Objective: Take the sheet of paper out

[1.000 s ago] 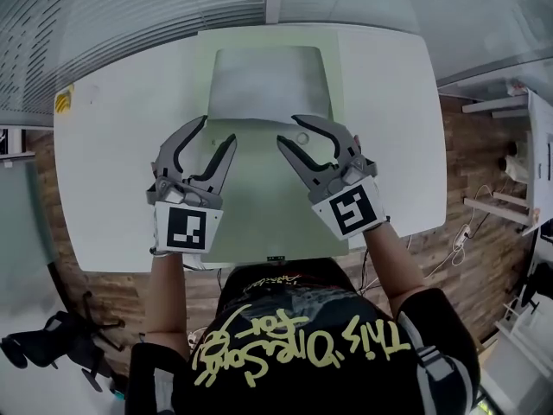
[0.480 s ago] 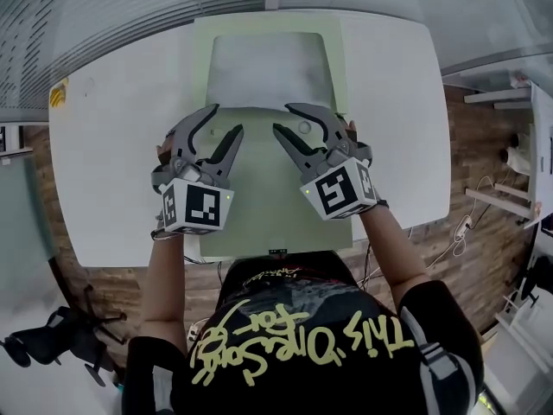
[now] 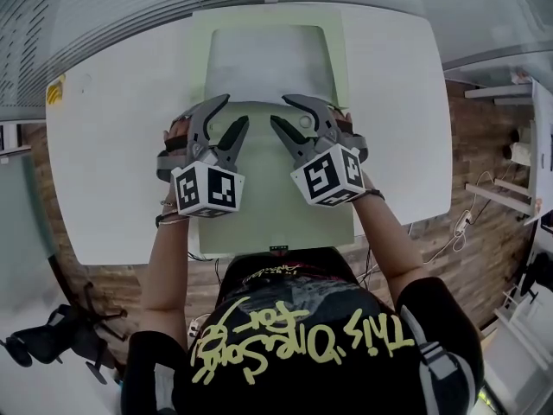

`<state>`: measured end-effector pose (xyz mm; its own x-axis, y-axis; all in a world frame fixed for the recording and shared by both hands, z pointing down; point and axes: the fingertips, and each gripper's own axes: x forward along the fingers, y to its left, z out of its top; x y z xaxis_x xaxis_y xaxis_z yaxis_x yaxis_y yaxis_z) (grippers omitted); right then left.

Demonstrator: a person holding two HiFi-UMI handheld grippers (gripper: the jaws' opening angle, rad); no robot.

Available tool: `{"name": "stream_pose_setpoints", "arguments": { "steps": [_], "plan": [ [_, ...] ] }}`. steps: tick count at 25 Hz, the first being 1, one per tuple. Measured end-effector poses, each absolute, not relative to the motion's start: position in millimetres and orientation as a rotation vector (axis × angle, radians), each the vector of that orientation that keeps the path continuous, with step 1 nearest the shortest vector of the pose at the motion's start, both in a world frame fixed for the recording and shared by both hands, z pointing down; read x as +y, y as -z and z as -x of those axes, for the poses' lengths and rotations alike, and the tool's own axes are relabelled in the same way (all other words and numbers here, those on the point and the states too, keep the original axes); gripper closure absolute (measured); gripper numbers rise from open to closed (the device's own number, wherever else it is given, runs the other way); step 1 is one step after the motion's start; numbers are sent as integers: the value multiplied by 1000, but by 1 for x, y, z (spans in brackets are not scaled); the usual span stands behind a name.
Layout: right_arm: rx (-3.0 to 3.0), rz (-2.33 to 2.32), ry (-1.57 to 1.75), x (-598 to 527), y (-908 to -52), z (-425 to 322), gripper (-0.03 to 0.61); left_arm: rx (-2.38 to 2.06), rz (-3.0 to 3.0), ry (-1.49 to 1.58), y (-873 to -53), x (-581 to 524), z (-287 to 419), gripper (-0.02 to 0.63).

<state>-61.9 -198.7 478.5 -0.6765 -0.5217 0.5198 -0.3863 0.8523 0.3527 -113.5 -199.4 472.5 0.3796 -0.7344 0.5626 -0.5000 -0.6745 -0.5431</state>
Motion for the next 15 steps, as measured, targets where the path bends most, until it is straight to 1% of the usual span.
{"name": "stream_pose_setpoints", "arguments": {
  "steps": [15],
  "plan": [
    [-2255,-625,287,-210,-513,59,417,974,2348,1333,-511,-215,99,396]
  ]
}}
